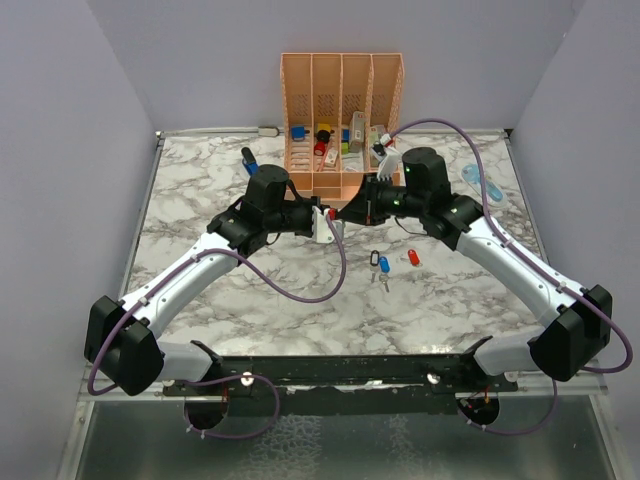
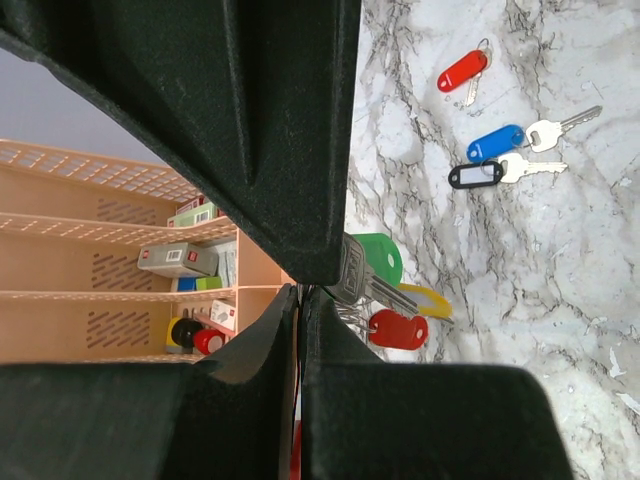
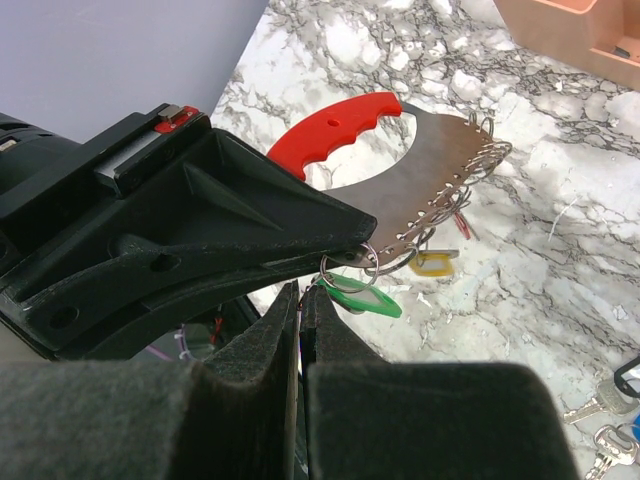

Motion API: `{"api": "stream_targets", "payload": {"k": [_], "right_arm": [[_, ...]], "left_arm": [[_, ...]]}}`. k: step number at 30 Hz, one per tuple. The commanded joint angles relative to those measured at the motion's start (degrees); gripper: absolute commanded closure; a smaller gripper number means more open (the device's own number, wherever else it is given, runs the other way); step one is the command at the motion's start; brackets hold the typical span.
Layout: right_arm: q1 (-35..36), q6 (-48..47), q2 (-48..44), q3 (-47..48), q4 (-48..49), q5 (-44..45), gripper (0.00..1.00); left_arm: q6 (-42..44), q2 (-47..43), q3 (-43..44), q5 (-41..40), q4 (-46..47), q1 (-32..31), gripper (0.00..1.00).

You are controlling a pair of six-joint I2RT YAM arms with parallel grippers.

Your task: Put the keys on the keyring

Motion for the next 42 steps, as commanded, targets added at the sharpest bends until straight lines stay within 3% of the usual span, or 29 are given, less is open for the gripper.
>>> {"api": "stream_targets", "payload": {"k": [1,23,30,36,42], "right_arm": [[1.5,0.6,-0.5,0.6,0.8,-1.3,0.99],[1.5,-5.4,0.2,2.6,-0.4,-9.7,0.99],[1.5,-4.8,-1.7,2.1,-0.2,-9.8,0.99],[1.6,-5.1,-1.7,3.6,-2.6,-9.4,0.99],[1.6,-5.1,-3.0,4.8,-5.6,-6.3,0.99]], "left_arm": [[-1.0,-0.1,1.3,2.8,3.5,-0.6,1.0],[0.8,-0.1,5.9,13.2,-4.5,-0.6,1.0],[-3.6,1.1,10.4,19.1,-6.6,-0.5,1.0],[-14.6,2.2,11.7,22.9,-0.4,-0.5,1.0],[-17.6,2.3,11.7,25.7,-0.2,-0.5,1.0]]}}
